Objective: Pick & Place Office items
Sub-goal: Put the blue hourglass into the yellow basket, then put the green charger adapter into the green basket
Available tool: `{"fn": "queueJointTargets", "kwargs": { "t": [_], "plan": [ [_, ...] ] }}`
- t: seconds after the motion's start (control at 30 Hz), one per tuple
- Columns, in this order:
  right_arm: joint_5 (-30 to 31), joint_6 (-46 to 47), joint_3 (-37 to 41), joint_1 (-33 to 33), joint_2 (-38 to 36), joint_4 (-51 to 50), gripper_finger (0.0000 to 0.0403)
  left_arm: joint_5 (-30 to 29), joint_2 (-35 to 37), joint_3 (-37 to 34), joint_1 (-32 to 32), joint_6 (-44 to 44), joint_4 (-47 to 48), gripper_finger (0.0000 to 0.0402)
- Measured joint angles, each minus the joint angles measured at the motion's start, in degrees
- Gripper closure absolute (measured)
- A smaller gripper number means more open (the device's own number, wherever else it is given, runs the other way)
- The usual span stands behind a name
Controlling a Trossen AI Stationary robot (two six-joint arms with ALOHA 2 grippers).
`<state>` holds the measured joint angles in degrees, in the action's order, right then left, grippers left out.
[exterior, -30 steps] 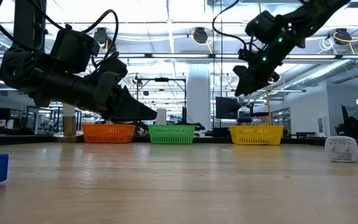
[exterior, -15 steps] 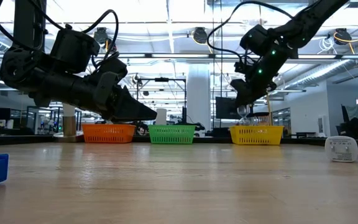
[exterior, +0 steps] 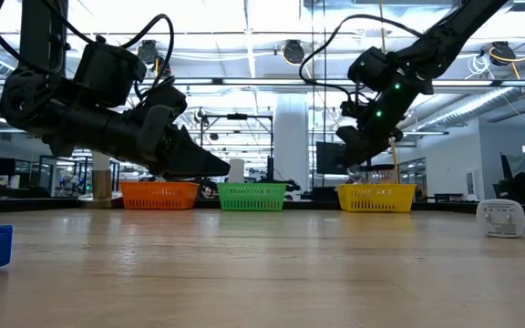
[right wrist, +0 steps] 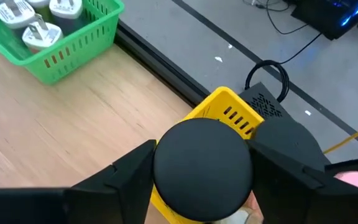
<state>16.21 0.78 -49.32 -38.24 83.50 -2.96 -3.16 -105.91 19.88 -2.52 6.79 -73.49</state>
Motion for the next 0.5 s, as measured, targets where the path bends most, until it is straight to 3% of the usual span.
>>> {"fn": "queueJointTargets", "kwargs": {
  "t": [0.37,0.5],
  "plan": [
    [3.5,0.2,0.0,0.0,0.0,1.5,0.0140,0.0,0.0,0.0,0.0,0.0,0.0,0.0325],
    [3.7,0.2,0.0,0.0,-0.7,1.3,0.0130,0.2,0.0,0.0,0.0,6.0,0.0,0.0325]
  ]
}}
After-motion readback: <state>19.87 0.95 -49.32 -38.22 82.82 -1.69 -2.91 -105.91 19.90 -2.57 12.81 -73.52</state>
